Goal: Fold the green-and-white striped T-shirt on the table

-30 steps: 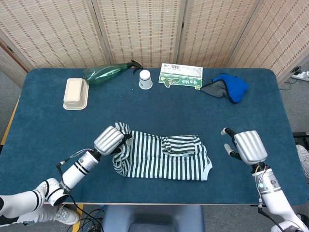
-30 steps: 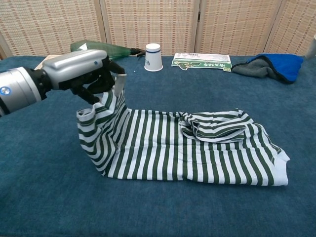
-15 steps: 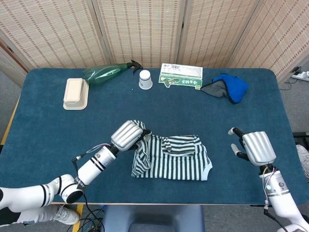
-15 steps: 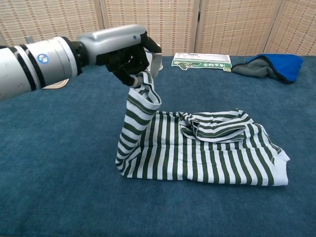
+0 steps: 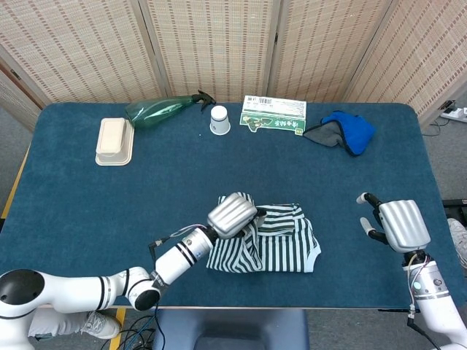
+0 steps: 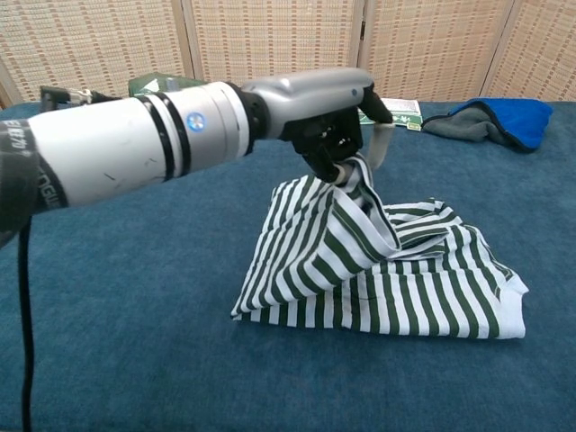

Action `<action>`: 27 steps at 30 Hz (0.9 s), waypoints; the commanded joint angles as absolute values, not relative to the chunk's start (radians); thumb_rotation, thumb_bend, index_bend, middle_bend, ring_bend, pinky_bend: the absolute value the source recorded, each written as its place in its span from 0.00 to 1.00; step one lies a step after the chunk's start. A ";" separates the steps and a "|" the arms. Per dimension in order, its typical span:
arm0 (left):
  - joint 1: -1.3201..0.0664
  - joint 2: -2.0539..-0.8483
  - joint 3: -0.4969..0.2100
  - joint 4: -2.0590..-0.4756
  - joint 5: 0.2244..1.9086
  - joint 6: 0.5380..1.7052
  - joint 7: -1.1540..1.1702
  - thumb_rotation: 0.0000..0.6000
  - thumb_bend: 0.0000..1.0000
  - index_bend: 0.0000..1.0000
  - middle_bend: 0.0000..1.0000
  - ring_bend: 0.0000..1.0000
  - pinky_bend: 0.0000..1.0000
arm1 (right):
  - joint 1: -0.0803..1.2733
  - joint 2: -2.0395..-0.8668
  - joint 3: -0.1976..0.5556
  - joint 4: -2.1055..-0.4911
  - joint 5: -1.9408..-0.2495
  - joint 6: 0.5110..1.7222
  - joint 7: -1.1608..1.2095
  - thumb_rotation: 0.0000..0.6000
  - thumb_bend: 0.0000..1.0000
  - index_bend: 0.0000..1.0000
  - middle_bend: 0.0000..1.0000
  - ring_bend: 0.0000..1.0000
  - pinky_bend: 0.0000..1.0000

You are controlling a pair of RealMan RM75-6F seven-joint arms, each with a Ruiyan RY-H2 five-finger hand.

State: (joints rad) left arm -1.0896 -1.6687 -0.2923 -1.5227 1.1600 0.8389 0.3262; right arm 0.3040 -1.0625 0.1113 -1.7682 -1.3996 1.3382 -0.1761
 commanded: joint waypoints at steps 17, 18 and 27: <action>-1.288 -1.885 -0.380 -1.344 0.849 0.830 0.539 1.00 0.51 0.55 0.90 0.82 0.95 | 0.290 -1.044 0.121 -1.758 -1.389 1.334 -0.153 1.00 0.35 0.38 0.97 1.00 1.00; -1.296 -1.893 -0.382 -1.336 0.839 0.832 0.547 1.00 0.51 0.55 0.90 0.82 0.95 | 0.290 -1.044 0.122 -1.757 -1.388 1.333 -0.151 1.00 0.35 0.38 0.97 1.00 1.00; -1.365 -1.971 -0.381 -1.255 0.788 0.844 0.608 1.00 0.51 0.54 0.90 0.82 0.95 | 0.291 -1.044 0.128 -1.744 -1.376 1.320 -0.141 1.00 0.35 0.38 0.97 1.00 1.00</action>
State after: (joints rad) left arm -1.3550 -1.9601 -0.3838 -1.2676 0.7922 0.8419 0.6003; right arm 0.2906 -1.0442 0.1279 -1.7446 -1.3768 1.3206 -0.1415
